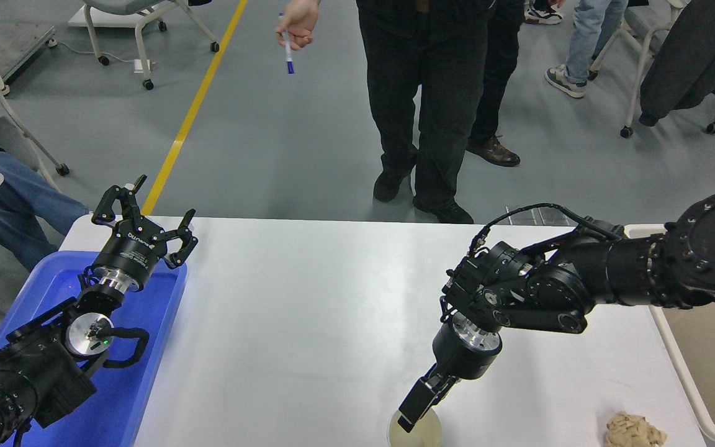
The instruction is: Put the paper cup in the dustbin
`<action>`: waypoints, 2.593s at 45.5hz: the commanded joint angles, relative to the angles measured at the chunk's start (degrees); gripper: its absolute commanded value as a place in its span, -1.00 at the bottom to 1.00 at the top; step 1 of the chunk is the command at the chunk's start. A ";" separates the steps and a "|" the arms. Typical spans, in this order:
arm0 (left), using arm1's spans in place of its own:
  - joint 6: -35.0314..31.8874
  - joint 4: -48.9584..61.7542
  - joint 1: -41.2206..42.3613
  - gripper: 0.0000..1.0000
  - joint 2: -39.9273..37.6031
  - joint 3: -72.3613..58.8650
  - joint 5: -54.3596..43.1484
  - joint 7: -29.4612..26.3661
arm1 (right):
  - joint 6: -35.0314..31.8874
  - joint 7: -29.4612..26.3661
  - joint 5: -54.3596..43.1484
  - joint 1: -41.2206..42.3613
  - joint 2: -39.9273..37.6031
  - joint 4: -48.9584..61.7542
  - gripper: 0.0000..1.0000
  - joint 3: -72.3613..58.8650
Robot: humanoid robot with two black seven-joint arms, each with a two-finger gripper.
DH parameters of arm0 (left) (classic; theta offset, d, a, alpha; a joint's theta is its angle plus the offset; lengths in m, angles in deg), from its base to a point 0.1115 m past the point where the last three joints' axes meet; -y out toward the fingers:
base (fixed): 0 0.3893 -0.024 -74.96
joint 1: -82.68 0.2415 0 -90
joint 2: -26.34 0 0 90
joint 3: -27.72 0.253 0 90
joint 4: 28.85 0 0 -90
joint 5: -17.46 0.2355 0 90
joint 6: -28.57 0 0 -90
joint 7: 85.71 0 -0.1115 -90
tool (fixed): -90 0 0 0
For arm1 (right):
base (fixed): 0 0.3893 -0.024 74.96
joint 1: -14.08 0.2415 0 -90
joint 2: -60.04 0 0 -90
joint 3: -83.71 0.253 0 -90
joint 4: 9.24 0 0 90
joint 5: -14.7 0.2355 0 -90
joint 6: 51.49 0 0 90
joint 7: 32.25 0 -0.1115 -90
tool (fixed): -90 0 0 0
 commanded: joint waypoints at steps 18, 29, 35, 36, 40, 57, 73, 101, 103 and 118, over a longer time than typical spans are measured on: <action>0.00 0.05 0.00 1.00 0.00 0.00 0.07 0.00 | 1.08 0.25 -2.26 -3.59 0.00 3.18 0.64 0.19; 0.00 -0.03 0.00 1.00 0.00 0.00 0.07 0.00 | 1.08 0.78 -4.19 -3.86 0.00 3.36 0.14 0.36; 0.00 0.05 0.08 1.00 0.00 0.00 -0.02 0.00 | 1.08 0.96 -4.28 -3.86 0.00 3.36 -0.13 0.54; 0.00 0.05 0.00 1.00 0.00 0.00 -0.02 0.00 | 1.08 1.04 -4.28 -3.86 0.00 3.36 -0.15 0.54; 0.00 0.05 0.00 1.00 0.00 0.00 -0.02 0.00 | 1.08 1.05 -4.19 -3.86 -0.44 3.36 -0.16 0.72; 0.00 -0.03 0.00 1.00 0.00 0.00 -0.02 0.00 | 0.99 3.15 -4.36 -2.98 -1.23 3.36 -1.00 0.28; 0.00 0.05 0.00 1.00 0.00 0.00 -0.02 0.00 | 0.99 4.30 -4.01 -1.66 -2.19 4.24 -1.00 0.98; 0.00 0.05 0.00 1.00 0.00 0.00 -0.02 0.00 | -2.69 5.44 -0.33 7.66 -11.33 1.95 -1.00 11.34; 0.00 0.05 0.00 1.00 0.00 0.00 -0.02 0.00 | -3.75 5.44 0.38 8.45 -12.30 1.69 -1.00 13.01; 0.00 0.05 0.00 1.00 0.00 0.00 -0.02 0.00 | -8.76 5.44 5.65 15.48 -21.00 1.87 -1.00 22.33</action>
